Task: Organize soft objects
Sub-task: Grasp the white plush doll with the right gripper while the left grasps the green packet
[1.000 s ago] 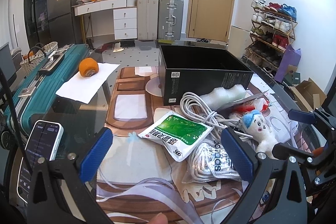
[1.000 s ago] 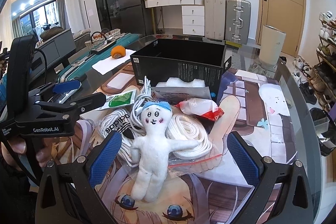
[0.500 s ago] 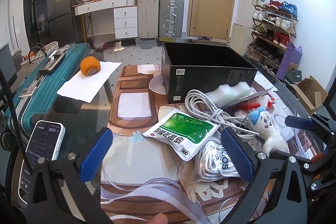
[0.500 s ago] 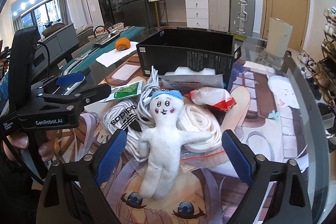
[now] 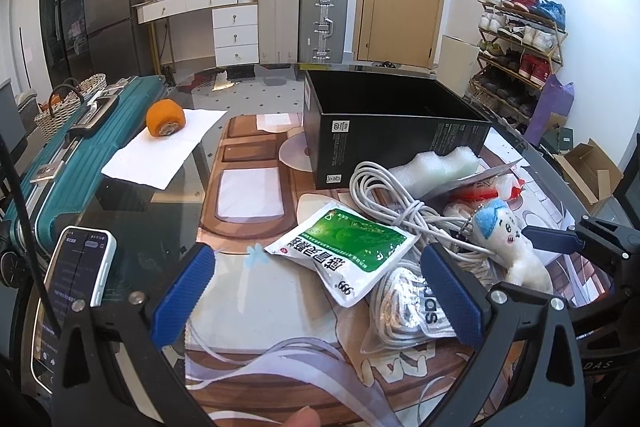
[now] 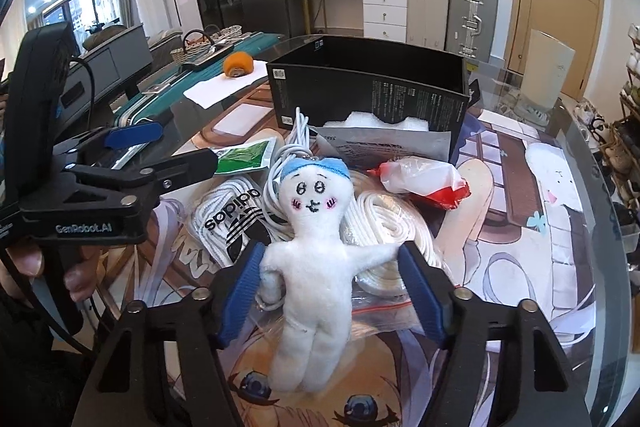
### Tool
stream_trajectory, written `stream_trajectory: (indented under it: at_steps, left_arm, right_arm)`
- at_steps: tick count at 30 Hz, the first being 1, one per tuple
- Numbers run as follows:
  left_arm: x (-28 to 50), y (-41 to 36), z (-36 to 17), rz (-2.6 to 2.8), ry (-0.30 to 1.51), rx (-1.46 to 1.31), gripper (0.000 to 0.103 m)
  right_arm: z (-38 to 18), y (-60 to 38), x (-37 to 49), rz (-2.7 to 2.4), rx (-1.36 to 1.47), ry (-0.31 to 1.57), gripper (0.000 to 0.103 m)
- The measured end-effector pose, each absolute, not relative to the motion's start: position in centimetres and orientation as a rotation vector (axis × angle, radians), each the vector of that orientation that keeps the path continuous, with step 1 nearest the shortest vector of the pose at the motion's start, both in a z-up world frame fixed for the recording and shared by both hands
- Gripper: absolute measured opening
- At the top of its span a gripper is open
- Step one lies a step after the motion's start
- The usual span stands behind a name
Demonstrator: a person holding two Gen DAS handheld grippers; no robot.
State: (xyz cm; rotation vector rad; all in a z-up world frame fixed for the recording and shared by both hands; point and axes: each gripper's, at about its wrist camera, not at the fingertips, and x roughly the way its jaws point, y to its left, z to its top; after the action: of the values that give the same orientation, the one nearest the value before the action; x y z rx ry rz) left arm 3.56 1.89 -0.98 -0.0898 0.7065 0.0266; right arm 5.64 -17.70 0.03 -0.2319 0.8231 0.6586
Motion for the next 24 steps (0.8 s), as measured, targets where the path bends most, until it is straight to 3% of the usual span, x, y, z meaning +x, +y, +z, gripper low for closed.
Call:
stream_trajectory:
  at_steps: [2,7,24]
  left_arm:
    - [3.6,1.9,-1.0,0.027,0.710,-0.090,0.103]
    - [3.7,1.8,-1.3,0.026,0.722,-0.086,0.103]
    - [7.7,2.0,-2.8,-0.050,0.869,-0.096,0.103]
  right_arm:
    - [0.0,-17.9,5.5,0.672,-0.229,0.821,0.054]
    - [0.3,-17.9,5.0,0.703,-0.228,0.800,0.041]
    - [3.3,-20.1,5.4,0.709,-0.159,0.727,0.040]
